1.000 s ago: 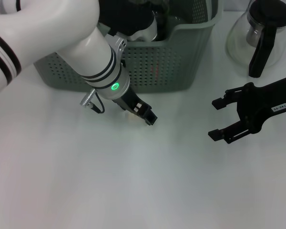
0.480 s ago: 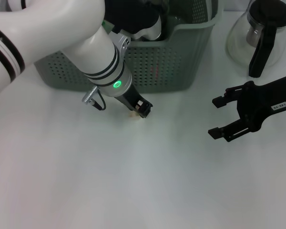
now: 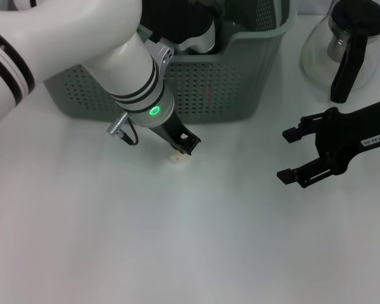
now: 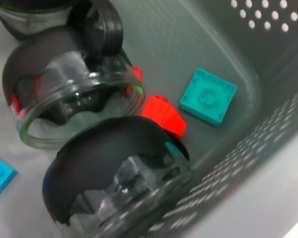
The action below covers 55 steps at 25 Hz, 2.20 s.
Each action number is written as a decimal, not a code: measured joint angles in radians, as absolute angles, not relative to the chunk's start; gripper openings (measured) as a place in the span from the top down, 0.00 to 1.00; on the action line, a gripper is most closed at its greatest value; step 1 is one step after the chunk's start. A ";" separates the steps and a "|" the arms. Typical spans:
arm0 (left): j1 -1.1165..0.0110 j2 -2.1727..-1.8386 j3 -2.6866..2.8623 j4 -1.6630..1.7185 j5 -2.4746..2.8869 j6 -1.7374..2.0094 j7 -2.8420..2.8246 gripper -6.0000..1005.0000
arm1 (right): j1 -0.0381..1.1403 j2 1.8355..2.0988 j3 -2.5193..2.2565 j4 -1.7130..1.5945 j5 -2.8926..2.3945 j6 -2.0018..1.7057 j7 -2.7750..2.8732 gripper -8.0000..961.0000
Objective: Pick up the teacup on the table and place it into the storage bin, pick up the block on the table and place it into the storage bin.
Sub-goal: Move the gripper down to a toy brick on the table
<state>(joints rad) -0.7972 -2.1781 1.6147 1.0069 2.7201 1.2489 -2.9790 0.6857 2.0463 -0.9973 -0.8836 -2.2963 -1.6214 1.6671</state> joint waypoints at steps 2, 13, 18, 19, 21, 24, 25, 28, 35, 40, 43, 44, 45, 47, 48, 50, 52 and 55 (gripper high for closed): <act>-0.791 -2.176 1.610 1.031 2.724 1.274 -2.979 0.92 | 0.686 2.046 -0.997 -0.884 -2.296 -1.621 1.668 0.02; -0.773 -2.176 1.619 1.123 2.746 1.373 -2.977 0.91 | 0.681 2.046 -0.997 -0.884 -2.296 -1.612 1.667 0.02; -0.778 -2.178 1.644 1.115 2.739 1.368 -2.977 0.78 | 0.678 2.049 -0.998 -0.884 -2.296 -1.602 1.665 0.02; -0.778 -2.178 1.648 1.114 2.738 1.363 -2.977 0.75 | 0.677 2.049 -0.998 -0.884 -2.296 -1.602 1.665 0.02; -0.779 -2.178 1.653 1.114 2.740 1.353 -2.978 0.67 | 0.677 2.050 -0.999 -0.884 -2.296 -1.601 1.664 0.02; -0.780 -2.178 1.658 1.113 2.746 1.345 -2.978 0.52 | 0.677 2.051 -0.999 -0.884 -2.296 -1.601 1.663 0.02; -0.781 -2.178 1.661 1.112 2.746 1.342 -2.978 0.47 | 0.677 2.051 -0.999 -0.884 -2.296 -1.601 1.663 0.02; -0.783 -2.178 1.670 1.109 2.747 1.336 -2.978 0.39 | 0.676 2.052 -0.999 -0.884 -2.296 -1.601 1.663 0.02; -0.788 -2.178 1.686 1.084 2.749 1.314 -2.977 0.32 | 0.675 2.054 -0.999 -0.884 -2.296 -1.601 1.663 0.02; -0.788 -2.178 1.692 1.084 2.749 1.309 -2.977 0.32 | 0.677 2.053 -0.999 -0.884 -2.296 -1.602 1.661 0.02; -0.788 -2.178 1.697 1.084 2.749 1.302 -2.977 0.32 | 0.679 2.053 -0.999 -0.884 -2.296 -1.602 1.661 0.02; -0.788 -2.178 1.699 1.084 2.749 1.301 -2.977 0.32 | 0.679 2.053 -0.999 -0.884 -2.296 -1.601 1.661 0.02; -0.788 -2.178 1.703 1.084 2.749 1.299 -2.977 0.32 | 0.679 2.053 -0.999 -0.884 -2.296 -1.601 1.661 0.02; -0.788 -2.178 1.711 1.084 2.749 1.293 -2.977 0.33 | 0.680 2.052 -0.999 -0.884 -2.296 -1.601 1.661 0.02; -0.789 -2.178 1.714 1.083 2.749 1.290 -2.977 0.33 | 0.680 2.052 -0.999 -0.884 -2.296 -1.602 1.661 0.02; -0.792 -2.178 1.719 1.076 2.749 1.285 -2.977 0.33 | 0.680 2.052 -0.999 -0.884 -2.296 -1.601 1.661 0.02; -0.800 -2.178 1.721 1.062 2.750 1.284 -2.977 0.33 | 0.680 2.052 -0.999 -0.884 -2.296 -1.601 1.661 0.02; -0.804 -2.178 1.721 1.054 2.750 1.284 -2.977 0.33 | 0.680 2.052 -0.999 -0.884 -2.296 -1.598 1.661 0.02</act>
<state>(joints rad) -0.8039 -2.1782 1.7212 1.0536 2.7504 1.2837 -2.9773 0.6796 2.0524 -0.9986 -0.8836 -2.2963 -1.5978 1.6612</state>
